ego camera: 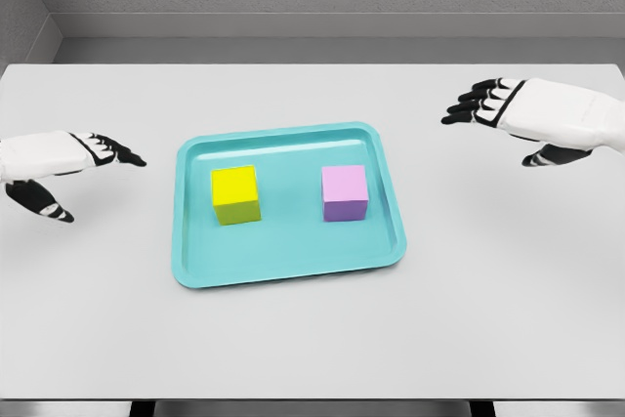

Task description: Push two cubes

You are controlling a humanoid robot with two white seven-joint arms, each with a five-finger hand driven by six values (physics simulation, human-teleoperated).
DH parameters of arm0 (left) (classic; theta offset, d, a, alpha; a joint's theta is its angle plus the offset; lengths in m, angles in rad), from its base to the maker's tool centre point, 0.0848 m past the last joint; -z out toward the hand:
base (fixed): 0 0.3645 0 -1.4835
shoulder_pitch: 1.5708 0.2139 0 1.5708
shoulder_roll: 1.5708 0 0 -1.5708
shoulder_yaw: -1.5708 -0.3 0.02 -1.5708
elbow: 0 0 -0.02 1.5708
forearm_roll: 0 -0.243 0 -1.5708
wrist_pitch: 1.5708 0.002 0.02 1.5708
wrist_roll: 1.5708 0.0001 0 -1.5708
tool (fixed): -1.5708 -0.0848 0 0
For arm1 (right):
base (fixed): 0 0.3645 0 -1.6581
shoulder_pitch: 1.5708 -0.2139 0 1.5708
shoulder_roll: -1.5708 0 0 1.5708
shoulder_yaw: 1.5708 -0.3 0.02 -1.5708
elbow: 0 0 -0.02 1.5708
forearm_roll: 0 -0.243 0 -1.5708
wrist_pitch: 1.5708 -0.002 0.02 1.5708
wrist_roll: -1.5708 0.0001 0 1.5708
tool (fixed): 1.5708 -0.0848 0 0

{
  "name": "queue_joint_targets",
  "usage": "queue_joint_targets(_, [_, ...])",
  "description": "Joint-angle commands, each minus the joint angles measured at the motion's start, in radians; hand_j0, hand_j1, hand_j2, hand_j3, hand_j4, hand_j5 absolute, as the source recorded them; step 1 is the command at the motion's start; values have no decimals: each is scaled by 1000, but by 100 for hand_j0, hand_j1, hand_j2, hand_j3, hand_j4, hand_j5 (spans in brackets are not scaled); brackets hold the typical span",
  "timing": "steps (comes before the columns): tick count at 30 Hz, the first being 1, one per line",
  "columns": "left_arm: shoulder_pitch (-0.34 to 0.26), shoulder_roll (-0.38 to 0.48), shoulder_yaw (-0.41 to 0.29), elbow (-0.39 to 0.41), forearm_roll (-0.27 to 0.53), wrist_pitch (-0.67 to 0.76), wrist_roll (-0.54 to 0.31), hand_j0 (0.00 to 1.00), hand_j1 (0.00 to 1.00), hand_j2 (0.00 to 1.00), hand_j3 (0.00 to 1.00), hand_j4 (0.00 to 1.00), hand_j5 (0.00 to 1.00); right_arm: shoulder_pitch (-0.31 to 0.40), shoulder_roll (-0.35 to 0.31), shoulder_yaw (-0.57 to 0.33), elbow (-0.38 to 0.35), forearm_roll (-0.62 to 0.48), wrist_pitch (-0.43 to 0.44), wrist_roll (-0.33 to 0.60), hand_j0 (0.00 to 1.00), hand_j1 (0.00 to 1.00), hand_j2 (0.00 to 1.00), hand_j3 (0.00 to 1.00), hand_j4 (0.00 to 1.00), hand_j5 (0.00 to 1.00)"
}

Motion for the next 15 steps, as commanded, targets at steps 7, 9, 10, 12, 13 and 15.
queue_joint_targets(7, [-3, 0, -14, -104, 7, 2, -18, 100, 100, 100, 100, 100, 100, -69, 11, 178, 2, -5, 3, 0, 100, 100, 100, 100, 100, 100])
queue_joint_targets(9, [-15, -31, -4, -52, -50, 2, -18, 100, 100, 100, 100, 100, 100, -121, 5, 235, 32, 3, 3, 0, 100, 100, 100, 100, 100, 100])
queue_joint_targets(10, [-20, -34, -4, -9, -65, 2, -20, 100, 100, 100, 100, 100, 100, -144, -2, 230, 35, 0, 3, 0, 100, 100, 100, 100, 100, 100])
queue_joint_targets(12, [-38, -69, 2, 87, -105, 2, -20, 100, 100, 100, 100, 100, 100, -153, -2, 229, 55, 3, 3, 0, 100, 100, 100, 100, 100, 100])
queue_joint_targets(13, [-40, -94, 2, 88, -126, 2, -21, 93, 93, 93, 93, 93, 93, -153, -2, 230, 52, 2, 3, 0, 100, 100, 100, 100, 100, 100])
queue_joint_targets(15, [-40, -111, -4, 87, -151, 2, -35, 32, 32, 32, 32, 32, 32, -153, -6, 239, 57, 5, 3, 0, 44, 44, 44, 44, 44, 44])
